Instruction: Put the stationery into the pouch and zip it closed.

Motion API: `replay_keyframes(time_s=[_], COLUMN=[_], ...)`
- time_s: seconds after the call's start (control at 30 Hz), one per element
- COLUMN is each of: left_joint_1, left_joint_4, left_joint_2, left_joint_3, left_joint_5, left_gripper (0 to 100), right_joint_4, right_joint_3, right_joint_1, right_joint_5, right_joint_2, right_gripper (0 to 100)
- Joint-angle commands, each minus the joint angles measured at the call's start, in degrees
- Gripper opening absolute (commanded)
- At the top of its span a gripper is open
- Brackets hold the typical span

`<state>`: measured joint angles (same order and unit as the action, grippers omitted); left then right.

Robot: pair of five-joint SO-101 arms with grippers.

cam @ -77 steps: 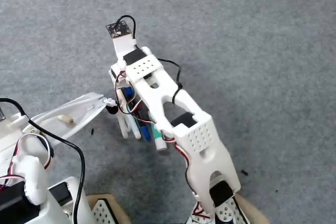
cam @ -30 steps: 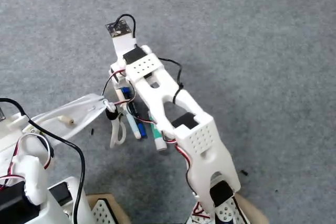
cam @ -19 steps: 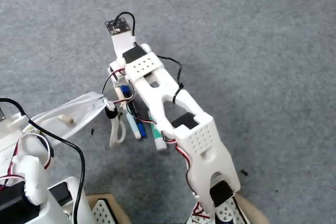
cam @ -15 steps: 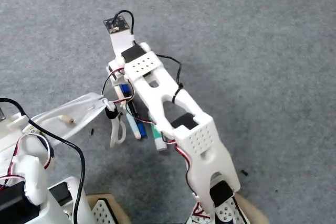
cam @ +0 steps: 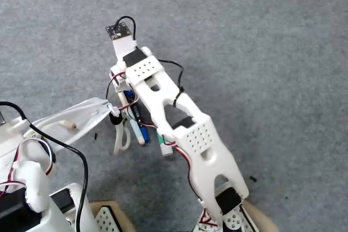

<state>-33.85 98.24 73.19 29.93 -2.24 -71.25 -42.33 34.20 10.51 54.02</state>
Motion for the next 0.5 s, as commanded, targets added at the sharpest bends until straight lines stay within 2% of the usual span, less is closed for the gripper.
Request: replay_keyframes(time_s=[0.0, 0.17, 0.47], left_joint_1=[-0.7, -0.7, -0.7], left_joint_4=[-1.6, -1.6, -1.6], left_joint_2=[0.0, 0.0, 0.0], left_joint_3=[-0.3, -0.3, -0.3], left_joint_5=[-0.6, -0.6, -0.6], left_gripper=[3, 3, 3], right_joint_4=[-1.1, -1.5, -3.1], right_joint_3=[-4.7, -7.5, -9.1], right_joint_1=[-0.3, -1.2, -1.2], right_joint_5=[0.2, 0.2, 0.1], right_joint_2=[0.7, 3.5, 3.8], right_gripper=[13.6, 4.7, 1.3])
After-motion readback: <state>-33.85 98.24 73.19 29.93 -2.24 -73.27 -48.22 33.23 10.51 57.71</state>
